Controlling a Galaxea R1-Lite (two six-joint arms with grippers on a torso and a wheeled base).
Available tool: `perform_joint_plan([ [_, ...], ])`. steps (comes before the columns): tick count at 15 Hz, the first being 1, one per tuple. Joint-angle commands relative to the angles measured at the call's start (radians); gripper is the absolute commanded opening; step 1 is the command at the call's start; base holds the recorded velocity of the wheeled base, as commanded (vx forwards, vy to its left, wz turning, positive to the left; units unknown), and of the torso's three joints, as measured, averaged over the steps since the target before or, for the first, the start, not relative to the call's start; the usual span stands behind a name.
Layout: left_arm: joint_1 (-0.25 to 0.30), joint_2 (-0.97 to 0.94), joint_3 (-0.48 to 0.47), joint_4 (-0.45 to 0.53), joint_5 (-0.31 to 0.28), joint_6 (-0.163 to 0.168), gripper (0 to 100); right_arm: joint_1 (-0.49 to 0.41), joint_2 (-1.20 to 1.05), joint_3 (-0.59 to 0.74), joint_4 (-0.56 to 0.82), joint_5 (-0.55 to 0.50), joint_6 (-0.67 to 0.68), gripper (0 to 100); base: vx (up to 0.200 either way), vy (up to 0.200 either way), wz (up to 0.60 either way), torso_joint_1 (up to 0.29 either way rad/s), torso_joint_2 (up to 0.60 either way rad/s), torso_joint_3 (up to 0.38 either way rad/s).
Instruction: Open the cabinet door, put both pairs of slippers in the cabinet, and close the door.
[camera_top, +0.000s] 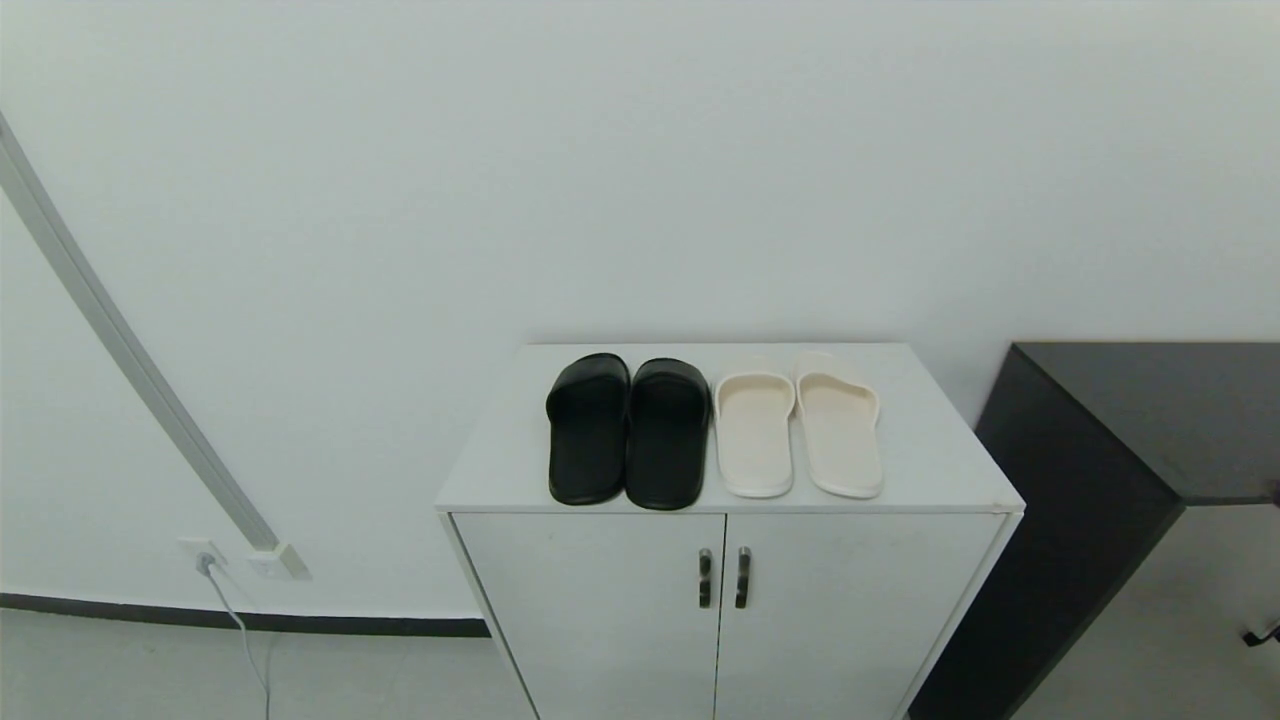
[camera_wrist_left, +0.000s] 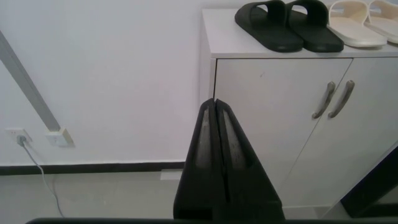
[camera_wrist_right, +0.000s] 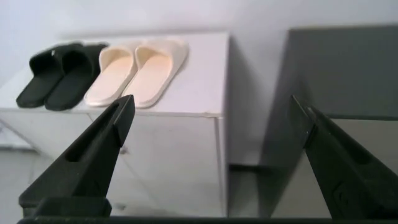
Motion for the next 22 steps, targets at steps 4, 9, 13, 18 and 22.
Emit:
perform_joint_plan([
  [4, 0.000, 0.001, 0.000, 0.000, 0.000, -0.001, 0, 0.340, 0.538, -0.193, -0.154, -0.197, 0.112, 100, 0.000, 0.000, 0.00, 0.000, 0.00, 0.000],
  [9, 0.000, 0.001, 0.000, 0.000, 0.000, -0.001, 0, 0.478, 0.805, -0.396, -0.223, -0.404, 0.145, 100, 0.000, 0.000, 0.00, 0.000, 0.00, 0.000],
  [13, 0.000, 0.001, 0.000, 0.000, 0.000, -0.001, 0, 0.502, 0.975, -0.532, -0.299, -0.518, 0.138, 100, 0.000, 0.000, 0.00, 0.000, 0.00, 0.000],
  [18, 0.000, 0.001, -0.002, 0.002, 0.000, -0.001, 0, 0.502, 1.118, -0.676, -0.303, -0.559, 0.113, 100, 0.000, 0.000, 0.00, 0.000, 0.00, 0.000],
  [22, 0.000, 0.001, 0.000, 0.002, 0.000, -0.001, 0, 0.478, 1.230, -0.794, -0.302, -0.573, 0.095, 100, 0.000, 0.000, 0.00, 0.000, 0.00, 0.000],
])
